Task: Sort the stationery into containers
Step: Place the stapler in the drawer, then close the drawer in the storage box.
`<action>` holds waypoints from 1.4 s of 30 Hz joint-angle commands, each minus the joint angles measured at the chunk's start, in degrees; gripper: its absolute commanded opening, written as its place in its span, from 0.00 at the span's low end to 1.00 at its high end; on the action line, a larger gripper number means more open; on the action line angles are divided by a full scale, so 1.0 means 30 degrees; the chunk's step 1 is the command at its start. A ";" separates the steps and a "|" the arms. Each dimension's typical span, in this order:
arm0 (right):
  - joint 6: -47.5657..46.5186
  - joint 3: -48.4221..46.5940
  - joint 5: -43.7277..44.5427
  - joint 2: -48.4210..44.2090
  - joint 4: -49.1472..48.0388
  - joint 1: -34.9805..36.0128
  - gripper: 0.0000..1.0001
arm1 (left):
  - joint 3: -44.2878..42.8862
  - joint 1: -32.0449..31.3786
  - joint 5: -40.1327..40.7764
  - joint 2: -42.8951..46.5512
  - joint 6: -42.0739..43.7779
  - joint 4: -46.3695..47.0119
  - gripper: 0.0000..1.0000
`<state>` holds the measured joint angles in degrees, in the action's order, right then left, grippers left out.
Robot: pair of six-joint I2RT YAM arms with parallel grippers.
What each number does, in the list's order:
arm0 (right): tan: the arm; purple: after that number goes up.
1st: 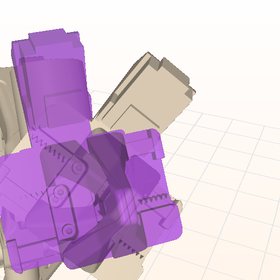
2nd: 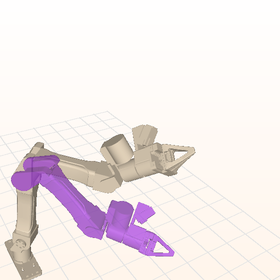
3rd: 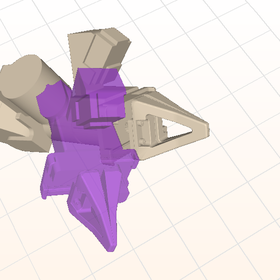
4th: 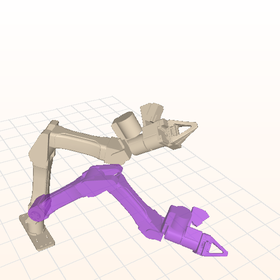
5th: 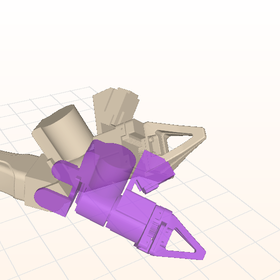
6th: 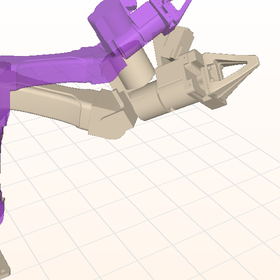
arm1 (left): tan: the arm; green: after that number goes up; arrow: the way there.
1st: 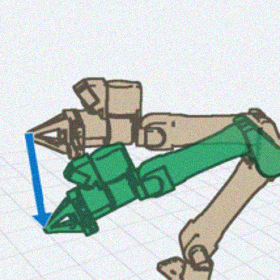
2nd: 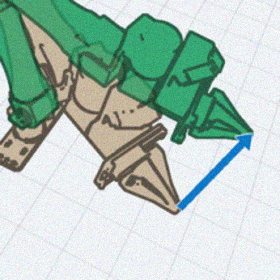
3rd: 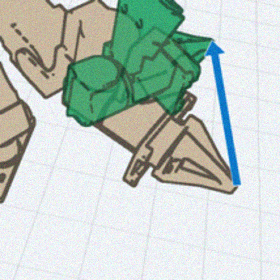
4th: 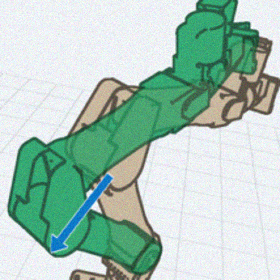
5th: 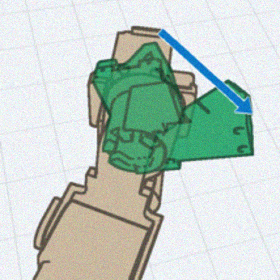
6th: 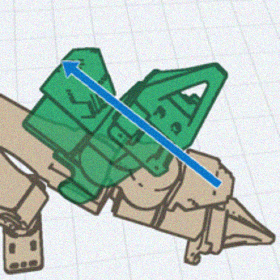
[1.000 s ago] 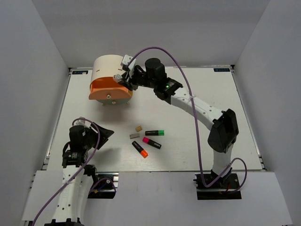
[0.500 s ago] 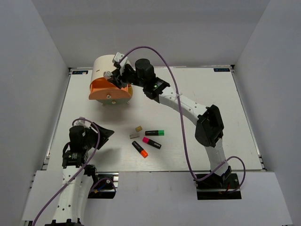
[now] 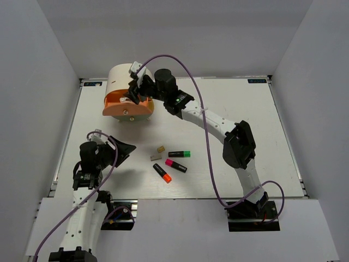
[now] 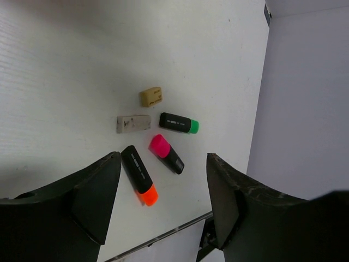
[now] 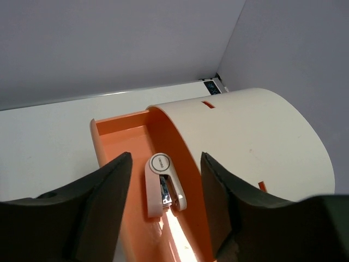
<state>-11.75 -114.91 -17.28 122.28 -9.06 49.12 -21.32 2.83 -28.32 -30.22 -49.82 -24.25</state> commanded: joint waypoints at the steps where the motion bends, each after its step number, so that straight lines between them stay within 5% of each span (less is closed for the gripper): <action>1: -0.0097 -0.0750 0.0047 -0.0883 -0.1052 -0.0027 0.56 | -0.0508 -0.0035 -0.0727 -0.0356 0.0436 0.1111 0.73; 3: -0.0214 -0.0371 -0.0012 -0.1817 -0.1140 -0.0114 0.44 | -0.0713 -0.0035 -0.0727 -0.0560 0.0641 0.1722 0.67; 8: -0.0479 0.2498 0.0455 -0.4193 -0.1082 -0.0582 0.12 | -0.1155 -0.0209 -0.0903 -0.1614 0.1110 0.3015 0.24; 11: -0.0449 0.4434 0.0984 -0.6125 0.0058 -0.1137 0.06 | -0.2148 -0.0211 -0.0729 -0.2201 0.2278 0.3279 0.22; 12: -0.0362 0.5046 0.1158 -0.6392 0.0931 -0.1285 0.11 | -0.2818 -0.0211 -0.0524 -0.2638 0.2978 0.3279 0.24; 14: -0.0507 0.5840 0.1160 -0.7152 0.2981 -0.2076 0.35 | -0.3582 -0.0211 -0.0229 -0.3138 0.3684 0.3279 0.33; 21: -0.2176 0.9909 -0.1093 -0.9293 0.8436 -0.4594 0.68 | -0.6455 -0.0211 0.0737 -0.5306 0.5563 0.2839 0.66; 30: -0.2471 1.3632 -0.2473 -1.1198 0.9642 -0.6295 0.64 | -0.7571 -0.0211 0.1145 -0.7620 0.5563 0.4127 0.68; 42: -0.2206 1.4895 -0.2884 -1.1755 0.9114 -0.7409 0.60 | -0.8801 -0.0211 0.1939 -1.0785 0.5389 0.6033 0.67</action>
<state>-18.44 -71.50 -24.51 88.99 19.68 27.33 -45.63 2.44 -23.44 -61.89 -33.87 -8.60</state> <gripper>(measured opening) 0.602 0.670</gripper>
